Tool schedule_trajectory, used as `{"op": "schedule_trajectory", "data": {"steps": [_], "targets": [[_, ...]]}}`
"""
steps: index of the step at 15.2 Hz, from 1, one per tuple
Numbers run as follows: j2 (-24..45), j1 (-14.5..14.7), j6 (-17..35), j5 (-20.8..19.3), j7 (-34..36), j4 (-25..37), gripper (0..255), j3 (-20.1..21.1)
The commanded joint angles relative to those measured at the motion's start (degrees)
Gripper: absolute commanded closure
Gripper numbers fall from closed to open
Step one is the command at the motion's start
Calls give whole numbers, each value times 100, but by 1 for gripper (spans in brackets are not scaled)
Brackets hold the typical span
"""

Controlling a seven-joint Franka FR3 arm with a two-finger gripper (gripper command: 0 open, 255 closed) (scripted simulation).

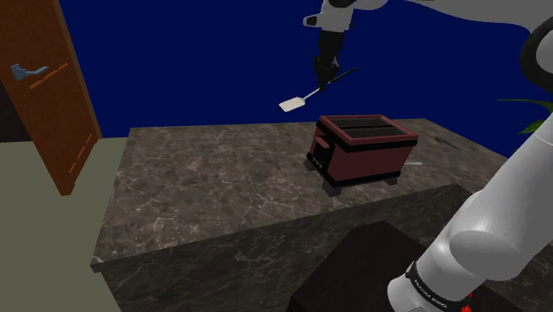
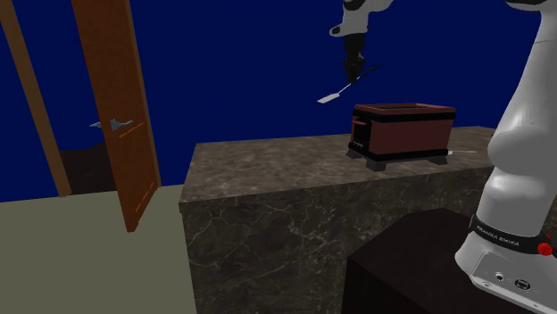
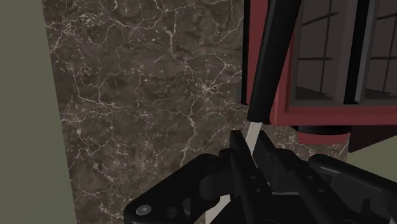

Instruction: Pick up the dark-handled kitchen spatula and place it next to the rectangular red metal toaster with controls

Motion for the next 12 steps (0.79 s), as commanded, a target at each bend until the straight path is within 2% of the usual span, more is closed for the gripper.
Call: {"op": "schedule_trajectory", "data": {"steps": [1,12], "targets": [[101,-139,-27,-2,-299,149,255,-150],[768,-927,-67,125,-1826,942,255,-889]]}}
